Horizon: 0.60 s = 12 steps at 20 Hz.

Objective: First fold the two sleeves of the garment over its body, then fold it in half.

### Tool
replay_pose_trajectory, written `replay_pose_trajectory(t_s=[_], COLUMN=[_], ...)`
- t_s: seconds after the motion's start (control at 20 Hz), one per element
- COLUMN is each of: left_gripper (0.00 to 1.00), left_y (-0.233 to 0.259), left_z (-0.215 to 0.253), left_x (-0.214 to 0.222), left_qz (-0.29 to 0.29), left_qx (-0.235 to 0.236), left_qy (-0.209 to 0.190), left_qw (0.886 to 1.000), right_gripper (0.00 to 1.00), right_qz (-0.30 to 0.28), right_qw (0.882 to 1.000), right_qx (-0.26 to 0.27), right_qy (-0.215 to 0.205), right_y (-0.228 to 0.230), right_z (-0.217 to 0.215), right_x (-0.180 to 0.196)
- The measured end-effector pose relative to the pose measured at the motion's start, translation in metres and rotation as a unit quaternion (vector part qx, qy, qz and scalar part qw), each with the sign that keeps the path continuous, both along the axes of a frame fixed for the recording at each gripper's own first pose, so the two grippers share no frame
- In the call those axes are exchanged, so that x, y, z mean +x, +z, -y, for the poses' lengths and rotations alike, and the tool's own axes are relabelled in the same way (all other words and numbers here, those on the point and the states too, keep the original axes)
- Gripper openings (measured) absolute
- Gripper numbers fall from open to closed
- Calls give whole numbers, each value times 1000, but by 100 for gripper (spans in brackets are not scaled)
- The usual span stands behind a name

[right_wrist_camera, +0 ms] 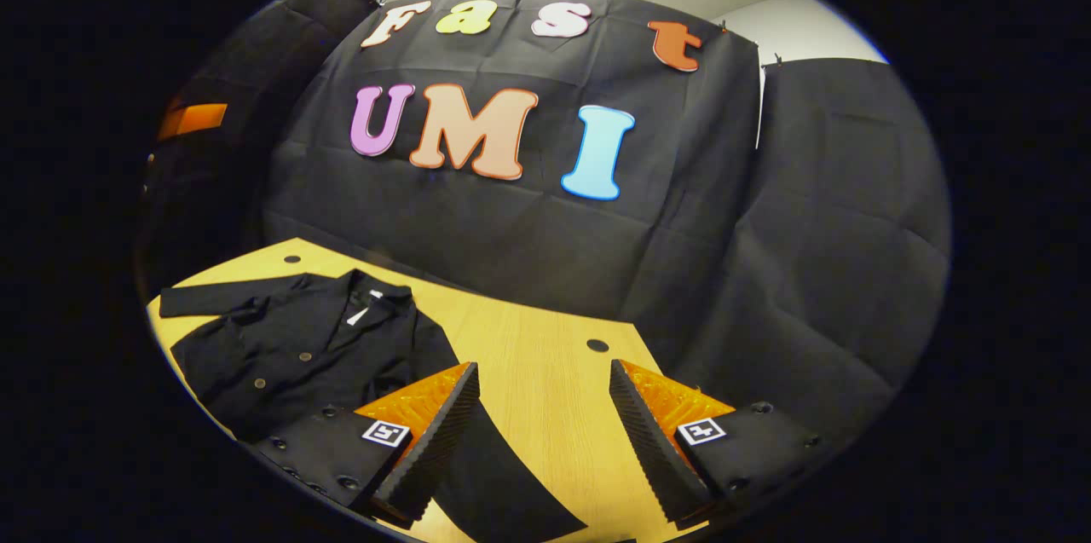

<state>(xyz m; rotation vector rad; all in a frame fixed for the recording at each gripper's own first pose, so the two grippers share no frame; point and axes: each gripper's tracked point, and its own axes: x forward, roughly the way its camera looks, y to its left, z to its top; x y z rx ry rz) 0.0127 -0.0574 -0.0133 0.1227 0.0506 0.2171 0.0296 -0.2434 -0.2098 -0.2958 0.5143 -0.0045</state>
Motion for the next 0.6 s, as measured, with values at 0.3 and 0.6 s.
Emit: replay_pose_trajectory(t_s=[0.3,0.6], left_gripper=[92,92], left_y=[-4,-11], left_z=[21,36], left_x=[6,5], left_qz=[-1,-3], left_qx=[9,15], left_qy=[10,28], left_qw=[1000,999], right_gripper=[98,100], right_qz=[-85,-207], right_qw=[996,978], right_qx=[-10,-1], right_qy=[16,31], right_y=[-61,-126], right_z=[31,51], right_x=[-21,-56])
